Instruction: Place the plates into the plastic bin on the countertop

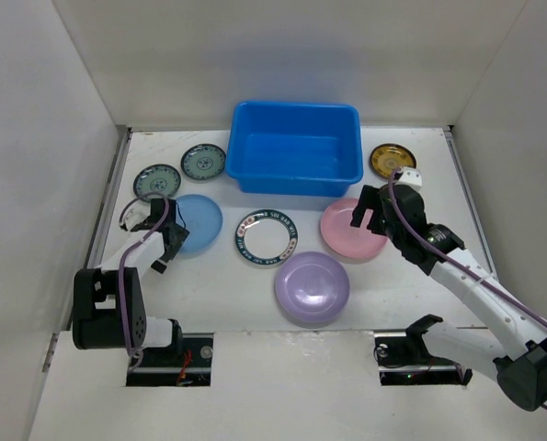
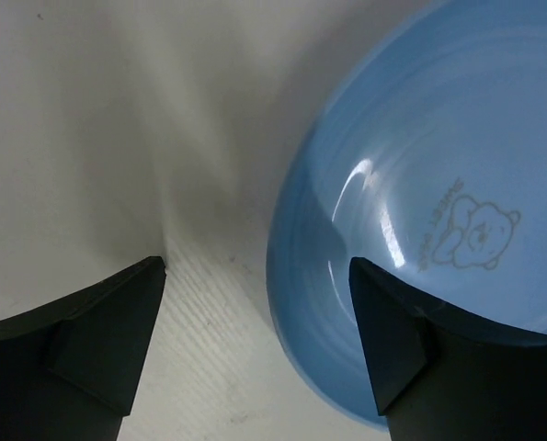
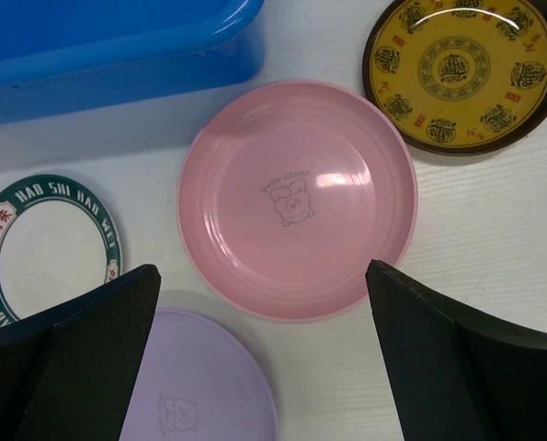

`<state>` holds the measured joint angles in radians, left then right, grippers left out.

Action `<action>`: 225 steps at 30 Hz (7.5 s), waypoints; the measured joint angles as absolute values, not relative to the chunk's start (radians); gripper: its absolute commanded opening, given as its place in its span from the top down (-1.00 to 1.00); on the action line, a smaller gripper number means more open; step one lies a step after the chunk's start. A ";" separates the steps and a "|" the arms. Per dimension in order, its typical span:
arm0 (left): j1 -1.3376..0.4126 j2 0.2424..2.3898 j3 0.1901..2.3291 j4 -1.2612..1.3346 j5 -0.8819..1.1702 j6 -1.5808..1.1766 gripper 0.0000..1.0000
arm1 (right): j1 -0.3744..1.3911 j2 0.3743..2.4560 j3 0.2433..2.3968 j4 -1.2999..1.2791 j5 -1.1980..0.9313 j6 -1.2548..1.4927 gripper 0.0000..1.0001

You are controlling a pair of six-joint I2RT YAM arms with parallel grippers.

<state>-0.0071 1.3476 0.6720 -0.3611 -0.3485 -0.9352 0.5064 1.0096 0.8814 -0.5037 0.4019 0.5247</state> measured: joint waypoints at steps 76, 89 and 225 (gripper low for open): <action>-0.488 2.060 2.018 -0.204 -0.143 -0.224 -1.00 | 0.196 0.992 0.613 -0.603 0.177 0.721 -0.91; -0.756 1.079 1.270 -0.244 -0.679 -0.276 -1.00 | 0.114 1.044 0.521 -0.411 0.132 0.847 -0.40; -0.632 1.113 1.315 -0.524 -0.410 -0.645 0.92 | 0.384 0.709 0.728 -0.549 0.286 0.796 -0.64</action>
